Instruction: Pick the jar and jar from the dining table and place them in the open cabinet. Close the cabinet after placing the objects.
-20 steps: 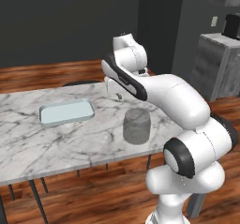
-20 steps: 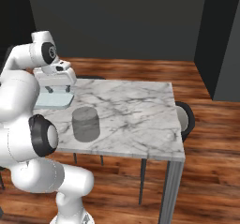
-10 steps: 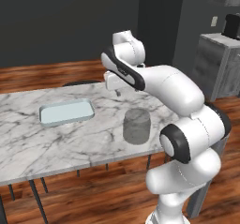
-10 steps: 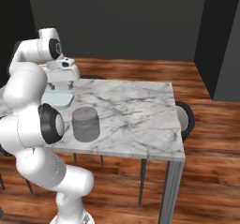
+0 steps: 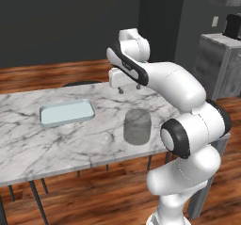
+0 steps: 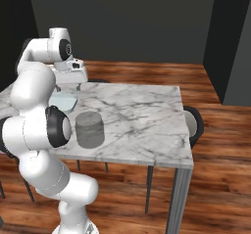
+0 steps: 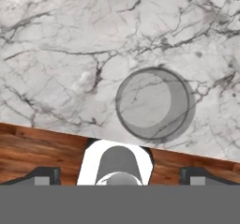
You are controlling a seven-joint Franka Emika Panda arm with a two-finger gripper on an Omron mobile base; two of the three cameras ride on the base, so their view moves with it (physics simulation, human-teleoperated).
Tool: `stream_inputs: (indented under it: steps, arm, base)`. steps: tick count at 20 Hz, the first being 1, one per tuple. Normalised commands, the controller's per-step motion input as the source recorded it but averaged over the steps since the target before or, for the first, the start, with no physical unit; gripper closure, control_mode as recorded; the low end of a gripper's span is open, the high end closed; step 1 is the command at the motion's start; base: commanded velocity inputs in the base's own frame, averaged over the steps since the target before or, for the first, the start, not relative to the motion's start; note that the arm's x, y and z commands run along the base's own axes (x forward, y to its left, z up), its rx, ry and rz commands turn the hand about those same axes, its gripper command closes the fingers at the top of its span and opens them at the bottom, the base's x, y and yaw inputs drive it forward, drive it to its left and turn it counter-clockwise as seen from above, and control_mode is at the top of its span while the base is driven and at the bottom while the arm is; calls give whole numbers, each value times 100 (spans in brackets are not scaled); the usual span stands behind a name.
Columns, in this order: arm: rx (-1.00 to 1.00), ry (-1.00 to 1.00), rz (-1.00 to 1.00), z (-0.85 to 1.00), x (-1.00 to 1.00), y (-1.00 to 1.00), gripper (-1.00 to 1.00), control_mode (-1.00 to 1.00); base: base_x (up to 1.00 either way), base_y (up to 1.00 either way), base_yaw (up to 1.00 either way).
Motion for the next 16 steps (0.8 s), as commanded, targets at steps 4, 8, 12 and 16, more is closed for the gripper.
stream_inputs:
  steps: [4,8,12,16]
  arm:
    - [3,0,4,0,4,-7,-100,-100]
    - [0,1,2,0,21,0,-100,-100]
    - [1,2,6,0,27,0,-100,-100]
    - [1,2,6,-2,25,0,-100,-100]
  base:
    - [0,0,0]
    - [0,0,0]
    - [0,0,0]
    - [0,0,0]
